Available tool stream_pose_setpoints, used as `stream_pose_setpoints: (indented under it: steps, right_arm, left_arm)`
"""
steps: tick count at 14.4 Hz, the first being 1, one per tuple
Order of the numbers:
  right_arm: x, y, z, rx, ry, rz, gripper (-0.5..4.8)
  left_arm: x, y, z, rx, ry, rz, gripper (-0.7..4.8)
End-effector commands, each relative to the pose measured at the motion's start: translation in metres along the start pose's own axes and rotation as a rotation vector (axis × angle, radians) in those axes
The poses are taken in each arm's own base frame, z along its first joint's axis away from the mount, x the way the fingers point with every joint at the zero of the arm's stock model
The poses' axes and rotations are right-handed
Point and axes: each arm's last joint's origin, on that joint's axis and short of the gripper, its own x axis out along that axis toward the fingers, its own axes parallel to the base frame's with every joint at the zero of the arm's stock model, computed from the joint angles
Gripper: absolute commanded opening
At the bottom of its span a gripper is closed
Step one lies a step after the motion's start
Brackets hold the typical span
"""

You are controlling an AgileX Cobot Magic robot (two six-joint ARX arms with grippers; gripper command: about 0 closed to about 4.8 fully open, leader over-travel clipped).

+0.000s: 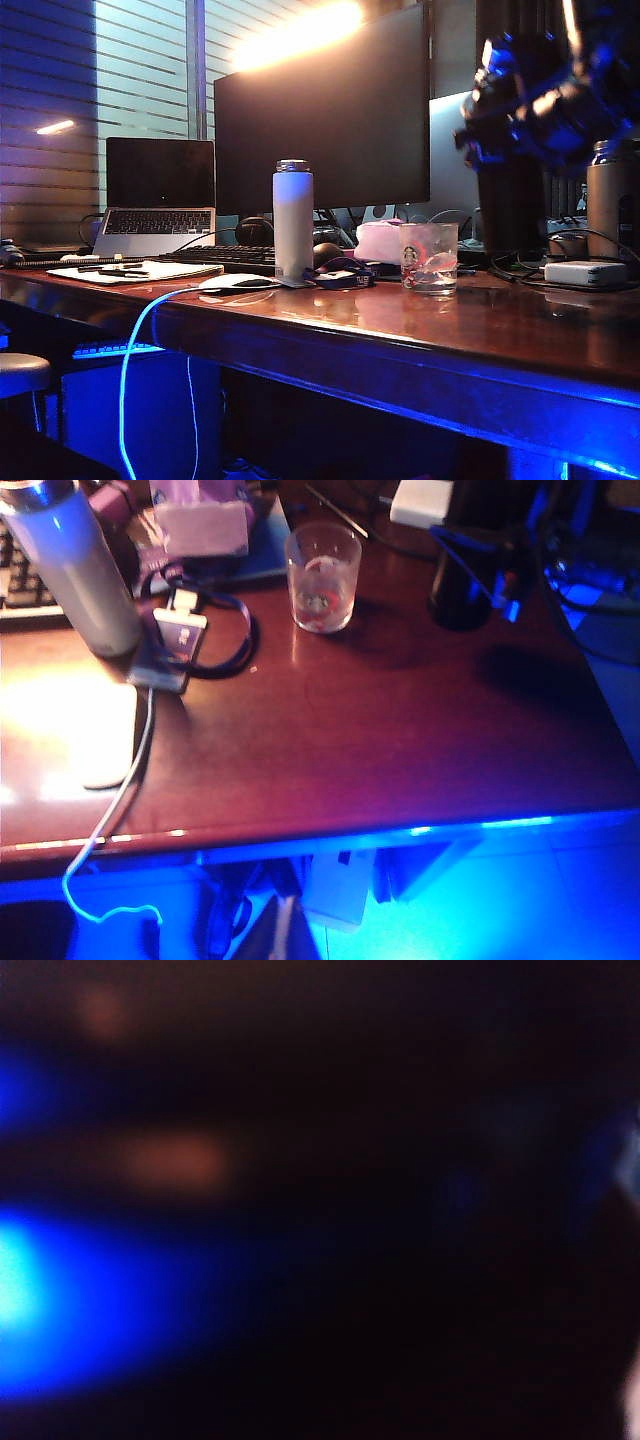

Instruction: Pick up the black thermos, pour a little water from inside into the glass cup, then place the black thermos back on the table.

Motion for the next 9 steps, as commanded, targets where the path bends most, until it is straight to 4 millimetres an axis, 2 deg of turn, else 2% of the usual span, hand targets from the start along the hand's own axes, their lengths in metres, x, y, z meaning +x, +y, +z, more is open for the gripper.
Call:
stream_pose_setpoints:
  steps: [1, 8, 9]
  right_arm:
    - [-0.006, 0.0, -0.005, 0.015, -0.047, 0.015, 0.31]
    - [0.008, 0.005, -0.042, 0.011, 0.063, 0.057, 0.68]
    - [0.009, 0.005, -0.043, 0.012, 0.059, 0.074, 1.49]
  left_arm:
    - [-0.002, -0.001, 0.002, 0.005, -0.012, -0.003, -0.03]
    - [-0.002, -0.001, 0.002, 0.005, -0.013, -0.003, -0.03]
    - [-0.002, -0.001, 0.002, 0.006, -0.013, -0.004, -0.03]
